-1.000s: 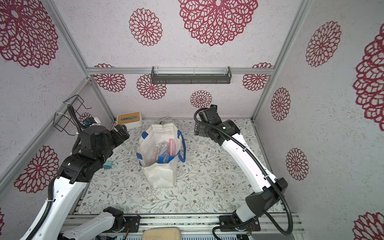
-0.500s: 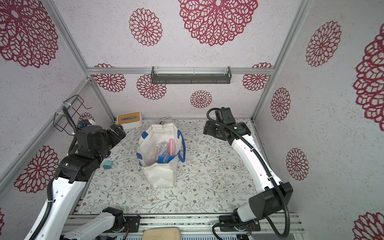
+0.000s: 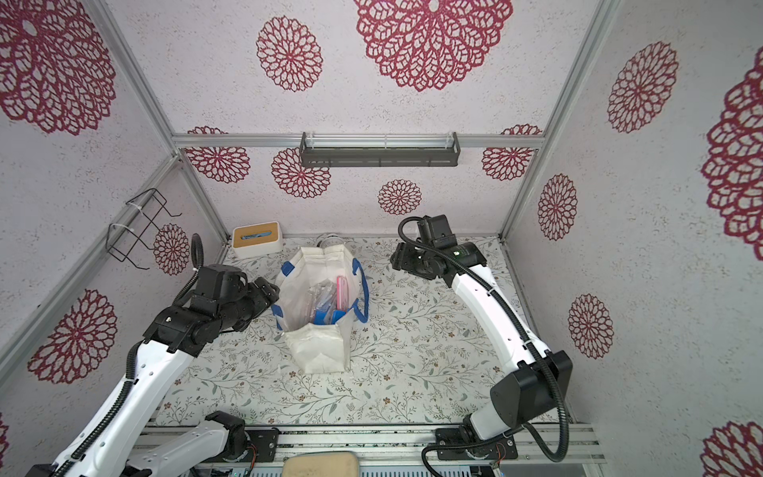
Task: Take out the compass set from the canvas bag
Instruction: Adjust the canvas bag at the center of the board.
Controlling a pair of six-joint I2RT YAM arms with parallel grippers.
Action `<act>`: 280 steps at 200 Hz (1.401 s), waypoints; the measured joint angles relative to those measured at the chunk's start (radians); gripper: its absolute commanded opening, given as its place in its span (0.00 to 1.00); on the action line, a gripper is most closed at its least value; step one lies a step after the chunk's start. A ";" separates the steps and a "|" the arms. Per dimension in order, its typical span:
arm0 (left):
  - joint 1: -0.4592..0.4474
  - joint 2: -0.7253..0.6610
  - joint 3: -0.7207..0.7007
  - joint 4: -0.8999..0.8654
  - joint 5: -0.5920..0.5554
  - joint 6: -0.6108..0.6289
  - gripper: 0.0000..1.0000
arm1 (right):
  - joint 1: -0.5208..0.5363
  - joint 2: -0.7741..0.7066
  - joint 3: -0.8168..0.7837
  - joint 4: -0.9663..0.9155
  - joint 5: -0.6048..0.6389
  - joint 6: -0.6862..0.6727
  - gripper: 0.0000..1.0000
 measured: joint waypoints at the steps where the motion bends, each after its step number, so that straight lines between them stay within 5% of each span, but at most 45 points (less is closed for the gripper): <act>1: -0.003 0.000 0.000 -0.001 0.001 -0.001 0.86 | 0.002 0.001 0.000 0.000 -0.002 0.000 0.65; 72: -0.027 0.094 0.010 -0.039 -0.039 -0.007 0.79 | 0.143 0.138 0.046 0.040 -0.085 0.055 0.58; 125: 0.034 0.142 0.019 -0.045 -0.045 0.024 0.75 | 0.186 0.211 0.103 0.036 -0.085 0.074 0.54; 208: 0.058 0.267 0.085 -0.004 0.013 0.092 0.53 | 0.206 0.249 0.116 0.026 -0.083 0.095 0.43; 224: 0.058 0.285 0.085 0.002 0.028 0.099 0.43 | 0.209 0.250 0.116 0.026 -0.083 0.098 0.41; 258: 0.058 0.317 0.105 0.003 0.070 0.126 0.00 | 0.211 0.250 0.116 0.027 -0.083 0.112 0.30; 280: 0.058 0.373 0.191 -0.033 0.086 0.158 0.00 | 0.213 0.251 0.116 0.029 -0.084 0.117 0.21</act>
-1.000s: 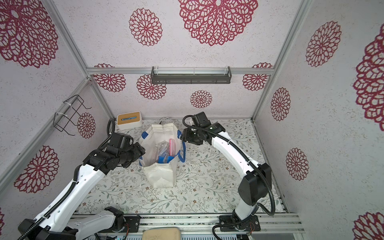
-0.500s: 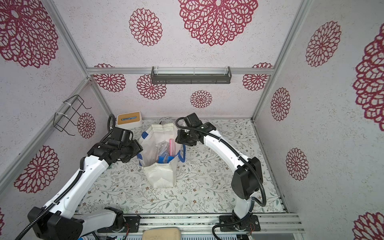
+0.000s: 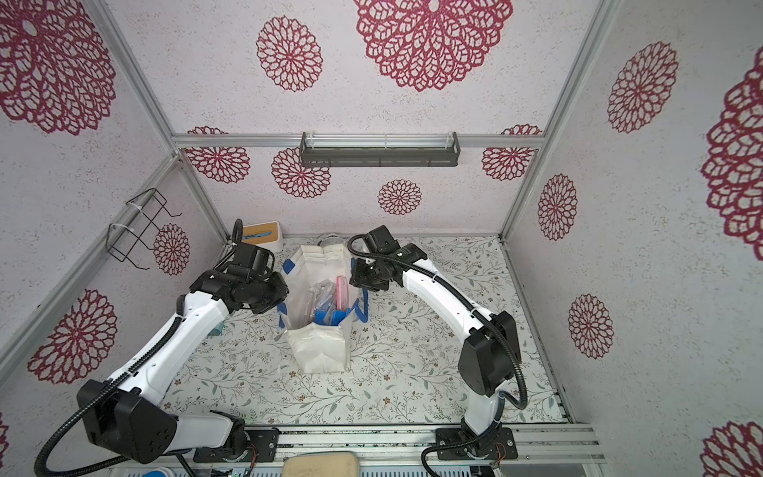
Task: Take out the compass set from the canvas bag
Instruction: Adjust the canvas bag at the center of the board.
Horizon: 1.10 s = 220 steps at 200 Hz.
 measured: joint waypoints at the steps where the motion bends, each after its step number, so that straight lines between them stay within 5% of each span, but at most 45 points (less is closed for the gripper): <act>1: 0.000 0.004 0.006 -0.002 0.000 0.003 0.00 | 0.000 0.000 0.000 0.001 0.000 -0.001 0.21; 82: -0.029 0.311 0.557 -0.166 0.005 0.233 0.00 | 0.059 0.033 -0.015 0.083 -0.002 0.019 0.05; 112: -0.085 0.308 0.520 -0.153 0.023 0.296 0.00 | 0.069 0.025 -0.135 0.179 -0.001 0.047 0.14; 159: -0.177 0.235 0.297 -0.072 0.060 0.310 0.00 | 0.061 -0.048 -0.357 0.213 0.024 0.095 0.49; 186: -0.187 0.184 0.253 -0.040 0.073 0.304 0.00 | 0.036 -0.197 -0.439 0.202 0.074 0.129 0.48; 220: -0.185 0.155 0.251 -0.016 0.085 0.297 0.00 | 0.018 -0.371 -0.409 0.186 0.139 0.181 0.35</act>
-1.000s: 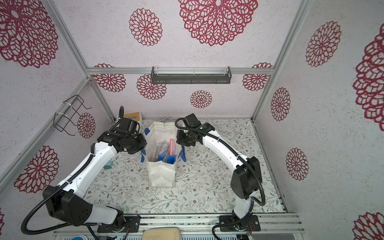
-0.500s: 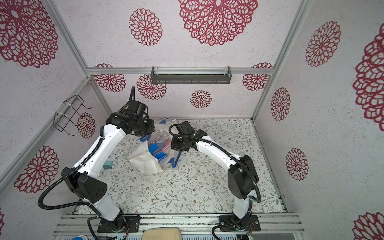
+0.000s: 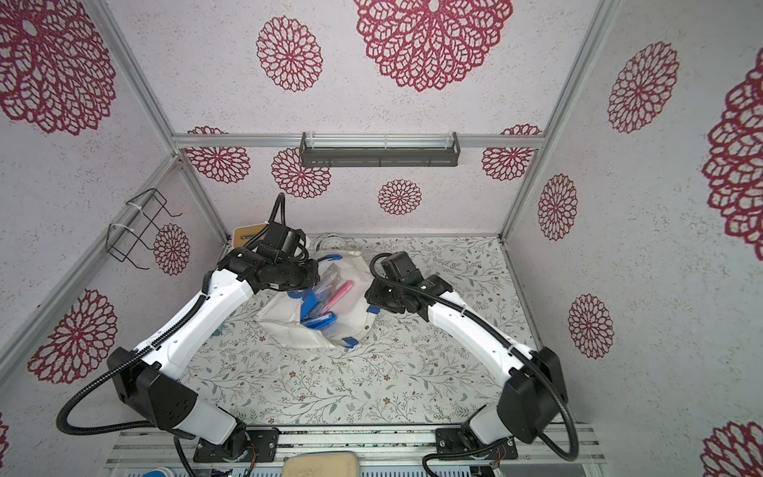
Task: Take out the compass set from the canvas bag
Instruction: Adjust the canvas bag at the center of the board, then pick up the compass set from the canvas bag.
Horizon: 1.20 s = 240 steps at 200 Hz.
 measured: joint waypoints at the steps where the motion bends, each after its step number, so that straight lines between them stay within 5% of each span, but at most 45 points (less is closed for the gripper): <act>1: 0.000 0.000 0.000 0.000 0.001 0.000 0.00 | 0.000 -0.002 0.002 0.001 0.000 0.002 0.35; 56: -0.003 0.001 0.000 0.003 0.008 -0.021 0.00 | 0.090 0.061 0.024 0.149 -0.024 0.190 0.29; 138: -0.008 0.001 0.000 0.007 -0.007 -0.041 0.00 | 0.117 0.323 -0.103 0.441 -0.013 0.594 0.37; 240: -0.018 0.001 0.000 0.013 -0.017 -0.047 0.00 | 0.093 0.590 0.101 0.489 0.038 0.704 0.45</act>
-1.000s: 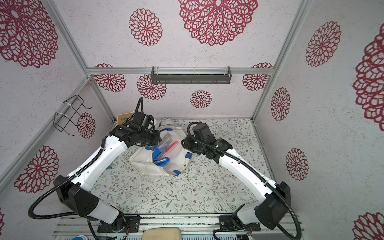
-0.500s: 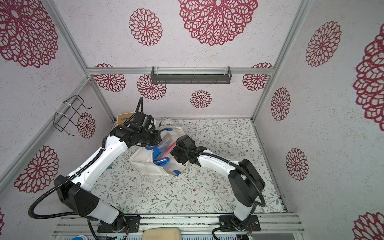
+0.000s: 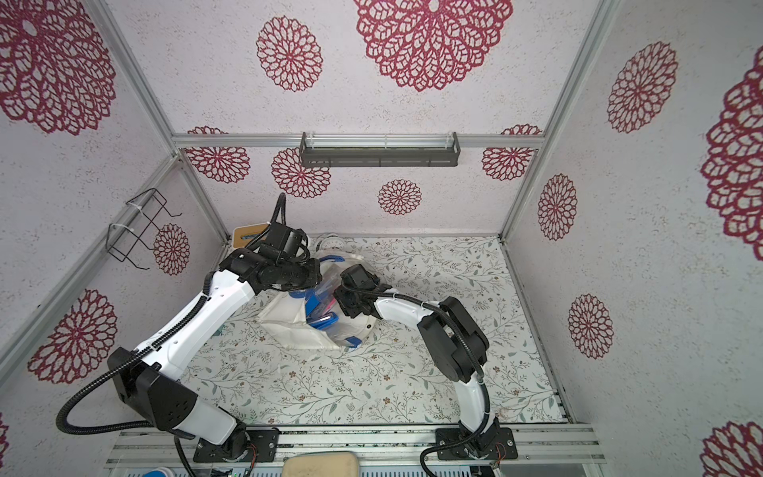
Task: Take out the compass set from the canvas bag
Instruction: Pick up the compass set from the canvas bag.
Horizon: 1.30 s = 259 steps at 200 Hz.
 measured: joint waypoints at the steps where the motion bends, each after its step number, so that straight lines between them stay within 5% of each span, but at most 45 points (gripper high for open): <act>1: 0.000 0.000 0.000 0.000 0.000 0.000 0.00 | 0.000 0.003 0.002 0.001 0.000 0.002 0.45; 67: -0.004 0.000 -0.003 0.002 0.005 -0.002 0.00 | -0.003 0.100 0.048 0.013 0.003 0.019 0.35; 125: -0.004 -0.002 -0.019 0.018 0.003 -0.015 0.00 | -0.011 0.112 0.068 0.007 -0.023 -0.048 0.15; 189: 0.021 -0.023 -0.064 0.052 0.010 -0.038 0.00 | -0.020 0.072 0.068 -0.059 -0.050 -0.195 0.14; 259: 0.082 -0.033 -0.082 0.070 0.018 -0.041 0.00 | -0.030 -0.149 0.065 -0.227 -0.075 -0.467 0.14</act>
